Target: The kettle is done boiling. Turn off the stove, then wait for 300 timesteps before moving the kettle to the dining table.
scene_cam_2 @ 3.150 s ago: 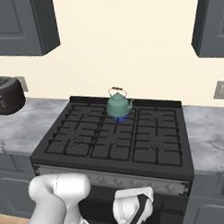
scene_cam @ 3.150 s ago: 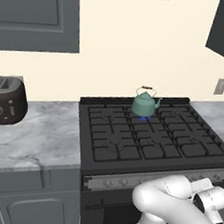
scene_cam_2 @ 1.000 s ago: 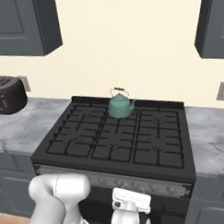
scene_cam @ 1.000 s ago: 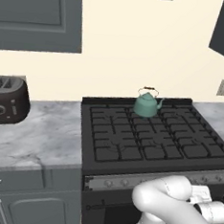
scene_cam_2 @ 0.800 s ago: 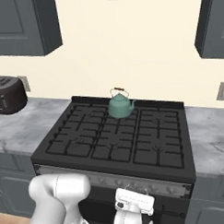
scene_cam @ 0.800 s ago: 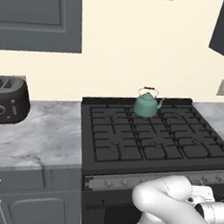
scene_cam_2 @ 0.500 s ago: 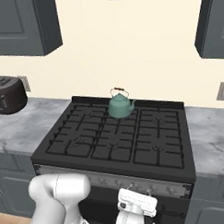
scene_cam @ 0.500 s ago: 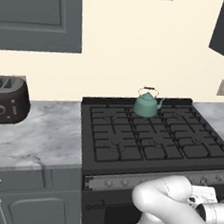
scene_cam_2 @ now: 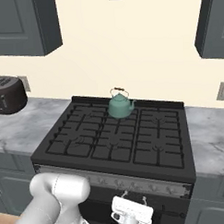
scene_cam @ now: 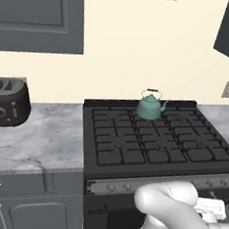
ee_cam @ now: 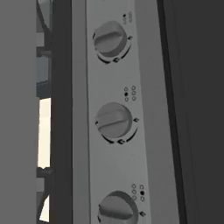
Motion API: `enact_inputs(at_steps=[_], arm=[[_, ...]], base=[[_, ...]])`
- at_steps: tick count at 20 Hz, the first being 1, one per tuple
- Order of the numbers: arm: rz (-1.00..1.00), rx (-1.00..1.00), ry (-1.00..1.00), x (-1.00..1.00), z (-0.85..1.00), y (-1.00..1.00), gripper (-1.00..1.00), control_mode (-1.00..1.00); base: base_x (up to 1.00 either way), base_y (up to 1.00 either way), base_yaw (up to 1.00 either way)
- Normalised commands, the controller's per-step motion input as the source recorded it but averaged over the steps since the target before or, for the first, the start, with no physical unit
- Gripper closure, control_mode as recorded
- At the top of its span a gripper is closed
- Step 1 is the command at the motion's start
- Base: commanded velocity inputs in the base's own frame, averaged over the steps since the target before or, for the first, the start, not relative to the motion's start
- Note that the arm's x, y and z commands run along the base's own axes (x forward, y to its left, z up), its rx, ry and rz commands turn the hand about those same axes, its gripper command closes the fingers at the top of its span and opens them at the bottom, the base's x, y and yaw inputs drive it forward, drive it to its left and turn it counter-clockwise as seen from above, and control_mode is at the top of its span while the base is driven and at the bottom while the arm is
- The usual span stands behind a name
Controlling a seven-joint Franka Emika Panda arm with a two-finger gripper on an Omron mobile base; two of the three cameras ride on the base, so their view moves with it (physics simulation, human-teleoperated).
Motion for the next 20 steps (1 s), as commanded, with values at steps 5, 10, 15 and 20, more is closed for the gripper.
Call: enact_inputs(at_steps=[5, 10, 15, 20], arm=[[0.0, -0.02, -0.21, -0.54, 0.43, 0.05, -1.0, -1.0], [-0.01, -0.07, -0.15, -0.17, 0.61, 0.04, -1.0, -1.0], [-0.04, -0.12, -0.11, -0.01, 0.65, 0.05, -1.0, -1.0], [-0.06, -0.14, -0.14, 0.0, 0.69, 0.04, -1.0, -1.0]], base=[[0.0, 0.0, 0.0], [0.0, 0.0, 0.0], [0.0, 0.0, 0.0], [0.0, 0.0, 0.0]])
